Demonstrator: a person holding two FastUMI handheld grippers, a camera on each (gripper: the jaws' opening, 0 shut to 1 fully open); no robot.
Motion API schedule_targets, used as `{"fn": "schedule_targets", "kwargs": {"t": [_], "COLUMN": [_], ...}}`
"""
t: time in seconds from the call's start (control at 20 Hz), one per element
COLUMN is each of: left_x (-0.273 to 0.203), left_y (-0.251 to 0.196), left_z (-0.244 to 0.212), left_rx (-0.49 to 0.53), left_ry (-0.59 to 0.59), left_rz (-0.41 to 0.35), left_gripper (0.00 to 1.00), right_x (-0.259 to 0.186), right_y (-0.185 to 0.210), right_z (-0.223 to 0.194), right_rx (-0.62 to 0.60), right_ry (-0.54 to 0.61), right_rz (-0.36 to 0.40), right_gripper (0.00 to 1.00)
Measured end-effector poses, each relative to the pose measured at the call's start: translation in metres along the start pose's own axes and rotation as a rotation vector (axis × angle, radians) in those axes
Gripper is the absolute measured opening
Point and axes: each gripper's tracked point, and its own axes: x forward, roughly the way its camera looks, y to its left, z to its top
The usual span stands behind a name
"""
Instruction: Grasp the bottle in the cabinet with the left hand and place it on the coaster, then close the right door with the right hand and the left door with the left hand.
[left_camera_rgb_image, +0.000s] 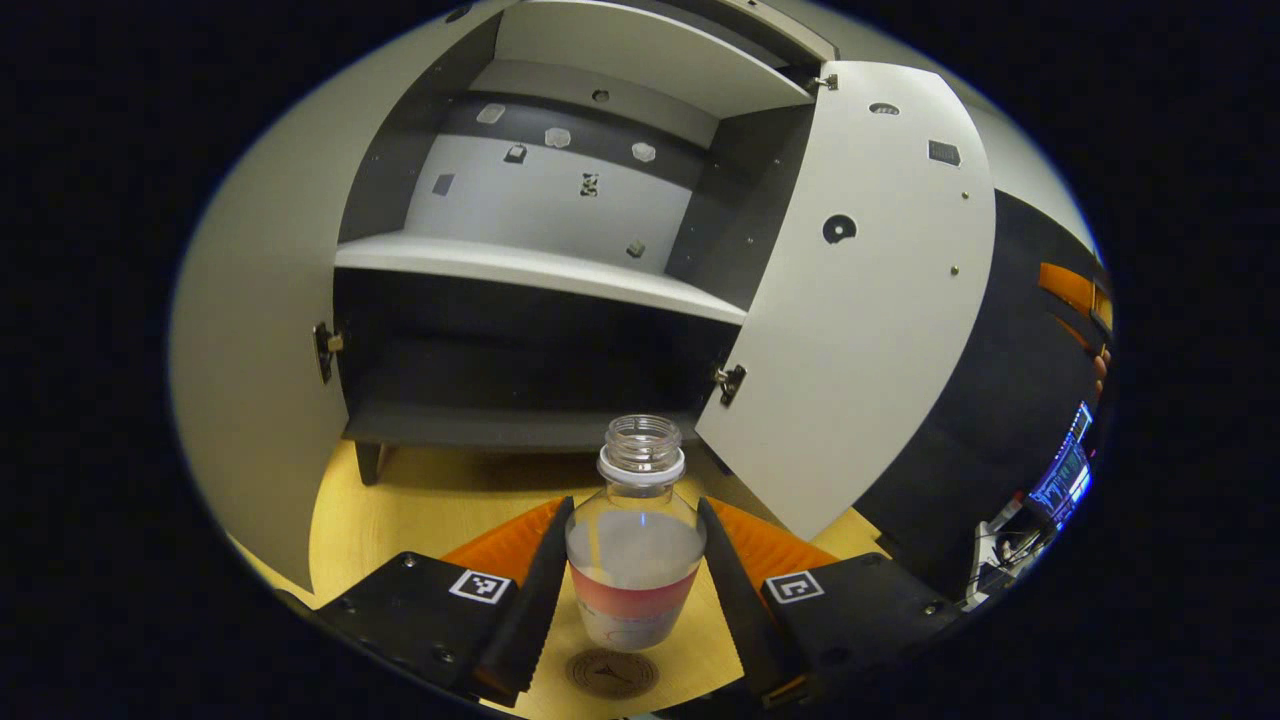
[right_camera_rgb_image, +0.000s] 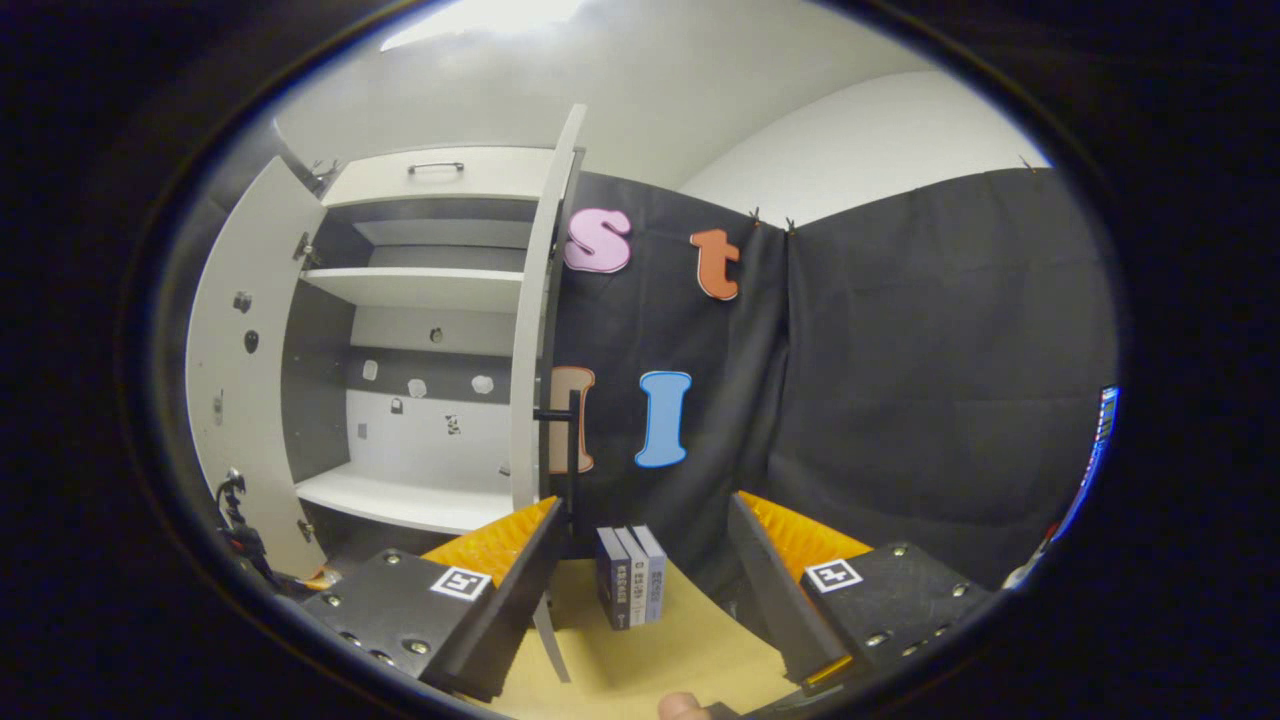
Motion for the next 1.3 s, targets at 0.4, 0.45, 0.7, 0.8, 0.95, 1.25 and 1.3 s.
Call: {"fn": "schedule_targets", "kwargs": {"t": [0.4, 0.45, 0.7, 0.8, 0.95, 1.25, 1.3], "left_x": [0.004, 0.004, 0.007, 0.010, 0.012, 0.011, 0.010], "left_y": [0.018, 0.019, 0.028, 0.027, 0.027, 0.023, 0.021], "left_z": [-0.068, -0.072, -0.086, -0.091, -0.099, -0.108, -0.109], "left_rx": [-0.039, -0.039, -0.033, -0.035, -0.010, 0.064, 0.071], "left_ry": [0.125, 0.131, 0.132, 0.130, 0.126, 0.125, 0.123], "left_rz": [0.043, 0.051, 0.090, 0.093, 0.104, 0.099, 0.097], "left_gripper": [0.78, 0.78, 0.78, 0.78, 0.78, 0.79, 0.80], "right_x": [0.008, 0.009, 0.013, 0.014, 0.014, 0.013, 0.013], "right_y": [0.001, 0.001, 0.008, 0.010, 0.011, 0.006, 0.006], "right_z": [-0.004, -0.006, -0.011, -0.013, -0.016, -0.022, -0.023], "right_rx": [-0.013, -0.015, -0.020, -0.023, -0.025, -0.017, -0.015], "right_ry": [0.010, 0.012, 0.026, 0.030, 0.038, 0.053, 0.056], "right_rz": [-0.003, -0.001, 0.018, 0.023, 0.026, 0.016, 0.015], "right_gripper": [0.99, 0.99, 0.99, 0.99, 0.99, 0.99, 0.99]}}
